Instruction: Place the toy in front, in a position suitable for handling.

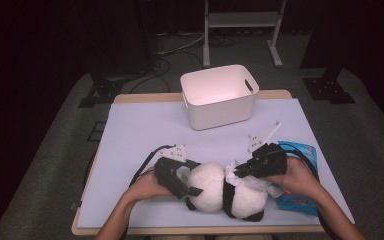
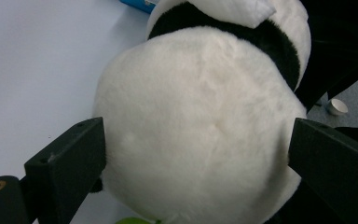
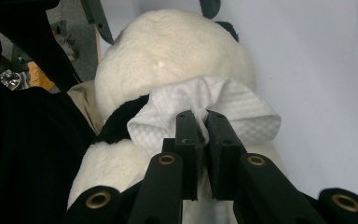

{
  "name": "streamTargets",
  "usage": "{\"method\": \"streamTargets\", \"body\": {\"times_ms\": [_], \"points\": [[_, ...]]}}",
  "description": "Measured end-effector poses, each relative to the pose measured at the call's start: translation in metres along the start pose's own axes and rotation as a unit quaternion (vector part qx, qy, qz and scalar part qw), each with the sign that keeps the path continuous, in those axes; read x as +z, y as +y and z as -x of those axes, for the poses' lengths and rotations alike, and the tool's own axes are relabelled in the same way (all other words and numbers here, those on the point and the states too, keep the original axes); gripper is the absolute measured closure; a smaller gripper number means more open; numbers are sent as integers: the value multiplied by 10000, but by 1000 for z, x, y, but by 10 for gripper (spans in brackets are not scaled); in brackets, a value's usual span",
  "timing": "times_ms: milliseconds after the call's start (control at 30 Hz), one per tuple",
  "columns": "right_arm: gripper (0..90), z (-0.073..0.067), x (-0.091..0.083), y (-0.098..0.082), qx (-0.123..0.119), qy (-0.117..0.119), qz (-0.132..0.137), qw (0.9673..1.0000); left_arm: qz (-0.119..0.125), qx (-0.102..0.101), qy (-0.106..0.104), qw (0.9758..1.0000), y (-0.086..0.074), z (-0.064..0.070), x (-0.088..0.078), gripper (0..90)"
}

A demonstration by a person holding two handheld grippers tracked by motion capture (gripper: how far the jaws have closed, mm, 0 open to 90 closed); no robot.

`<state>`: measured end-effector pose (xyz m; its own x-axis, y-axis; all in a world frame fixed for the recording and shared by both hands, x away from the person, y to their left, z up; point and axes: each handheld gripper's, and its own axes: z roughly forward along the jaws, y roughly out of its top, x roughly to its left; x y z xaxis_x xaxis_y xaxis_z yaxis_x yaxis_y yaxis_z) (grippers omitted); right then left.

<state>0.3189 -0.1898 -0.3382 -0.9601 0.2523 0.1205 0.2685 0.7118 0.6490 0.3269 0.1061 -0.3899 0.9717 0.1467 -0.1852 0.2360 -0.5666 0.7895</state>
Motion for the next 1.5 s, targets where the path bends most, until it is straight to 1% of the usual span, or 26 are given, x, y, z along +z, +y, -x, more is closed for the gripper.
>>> {"method": "streamTargets", "body": {"times_ms": [200,300,400,567,633,733,800,833,933,967,1033,1067,1100,1167,1233,1267,1333,1367,1400,1433,1467,1500], "points": [[833,-11,4,-5,-92,-60,-28,9999,-67,-17,19,10000,0,0,-2,39],[835,-13,5,-10,-63,-42,-23,10000,-76,-98,23,9999,0,-1,-3,34],[835,-14,7,-12,-45,55,-21,10000,-151,-188,26,9997,-1,-2,-2,20],[837,-18,8,-10,-172,43,-113,9998,-240,-318,-40,9992,-3,-5,1,11],[837,-20,9,-9,-247,49,-150,9996,-285,-412,-90,9987,-3,-7,4,0],[838,-20,10,-10,-275,81,-141,9995,-369,-517,-191,9978,-4,-11,5,0],[840,-21,10,-12,-266,109,-130,9995,-396,-583,-222,9973,-3,-12,6,0],[840,-22,11,-13,-288,125,-114,9994,-422,-579,-237,9971,-3,-13,6,0],[841,-23,11,-14,-294,163,-116,9994,-474,-656,-320,9962,-4,-14,7,0],[841,-24,11,-14,-306,163,-114,9993,-484,-741,-355,9954,-4,-15,8,0],[841,-24,12,-14,-337,171,-112,9992,-589,-852,-484,9934,-5,-18,10,0],[841,-24,12,-13,-336,181,-127,9992,-596,-955,-528,9922,-6,-19,11,0],[841,-24,12,-13,-354,184,-137,9991,-614,-994,-569,9915,-7,-20,12,0],[841,-24,12,-13,-377,183,-139,9990,-638,-1018,-641,9907,-7,-22,13,0],[841,-24,13,-12,-390,165,-127,9990,-696,-1082,-735,9890,-8,-24,15,0],[840,-24,13,-12,-385,162,-114,9991,-691,-1089,-763,9887,-8,-24,16,3],[839,-22,12,-12,-368,170,-58,9992,-642,-990,-774,9900,-8,-23,14,76],[838,-22,12,-12,-364,156,-38,9992,-572,-888,-732,9917,-8,-22,12,141],[838,-22,12,-12,-352,135,-38,9993,-539,-826,-695,9927,-8,-22,11,210],[837,-21,11,-11,-356,124,-27,9993,-483,-691,-641,9944,-8,-20,10,250],[837,-21,11,-11,-337,111,-24,9994,-427,-669,-602,9950,-9,-19,9,301],[836,-20,10,-10,-355,92,-19,9993,-388,-602,-544,9959,-9,-18,8,324]]}}
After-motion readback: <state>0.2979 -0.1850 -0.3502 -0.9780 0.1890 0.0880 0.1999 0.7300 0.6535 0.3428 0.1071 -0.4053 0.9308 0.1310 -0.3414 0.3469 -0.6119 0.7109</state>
